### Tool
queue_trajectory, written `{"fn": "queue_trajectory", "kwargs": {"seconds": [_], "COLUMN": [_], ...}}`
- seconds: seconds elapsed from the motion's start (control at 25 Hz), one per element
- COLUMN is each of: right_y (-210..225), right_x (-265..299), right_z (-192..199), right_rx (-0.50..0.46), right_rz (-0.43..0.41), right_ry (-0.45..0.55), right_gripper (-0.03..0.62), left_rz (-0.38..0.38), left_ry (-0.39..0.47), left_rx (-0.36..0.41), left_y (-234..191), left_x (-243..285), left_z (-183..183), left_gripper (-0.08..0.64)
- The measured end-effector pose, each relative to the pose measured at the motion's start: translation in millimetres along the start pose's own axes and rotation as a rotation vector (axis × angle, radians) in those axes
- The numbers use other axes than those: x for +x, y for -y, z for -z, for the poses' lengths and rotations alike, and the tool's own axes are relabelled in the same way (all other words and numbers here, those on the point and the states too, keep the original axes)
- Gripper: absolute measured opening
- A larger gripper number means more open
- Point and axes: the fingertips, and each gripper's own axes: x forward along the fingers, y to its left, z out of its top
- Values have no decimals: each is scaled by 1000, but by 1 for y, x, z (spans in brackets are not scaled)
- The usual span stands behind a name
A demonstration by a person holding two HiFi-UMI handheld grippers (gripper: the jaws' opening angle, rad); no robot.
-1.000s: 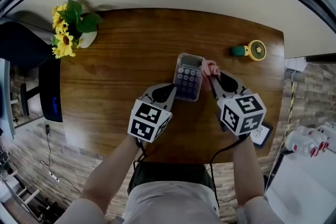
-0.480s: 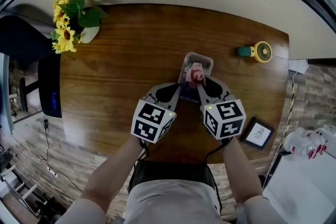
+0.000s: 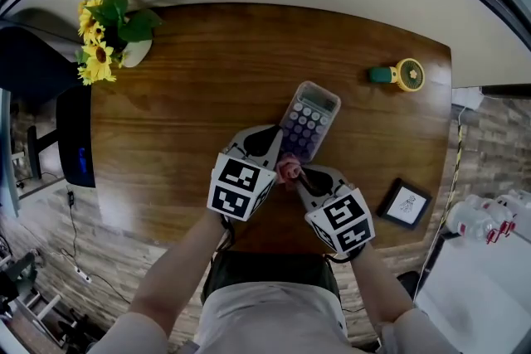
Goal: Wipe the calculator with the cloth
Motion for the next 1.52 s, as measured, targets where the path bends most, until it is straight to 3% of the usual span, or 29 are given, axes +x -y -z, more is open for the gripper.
{"fn": "queue_trajectory", "kwargs": {"seconds": [0.12, 0.28, 0.4, 0.64, 0.84, 1.08, 1.36, 1.52], "right_y": [14, 68, 101, 147, 119, 62, 20, -6], "right_x": [-13, -35, -42, -25, 9, 16, 8, 11], "right_z": [5, -27, -55, -96, -96, -70, -37, 0], "right_rx": [43, 191, 173, 220, 213, 76, 64, -10], "right_rz": [37, 134, 214, 346, 261, 188, 86, -29], "right_ry": [27, 173, 235, 323, 263, 170, 121, -53], "right_gripper": [43, 43, 43, 48, 44, 38, 38, 38], "left_rz": [-24, 69, 104, 98, 94, 72, 48, 42], "left_ry": [-44, 6, 41, 15, 15, 26, 41, 41], "left_rx": [18, -26, -58, -55, -66, -57, -45, -48], "left_y": [-11, 0, 10, 10, 9, 9, 9, 7], "left_x": [-1, -8, -10, -5, -5, -5, -5, -5], "left_z": [6, 2, 0, 2, 3, 2, 2, 2], "left_gripper": [2, 2, 2, 2, 3, 3, 3, 3]}}
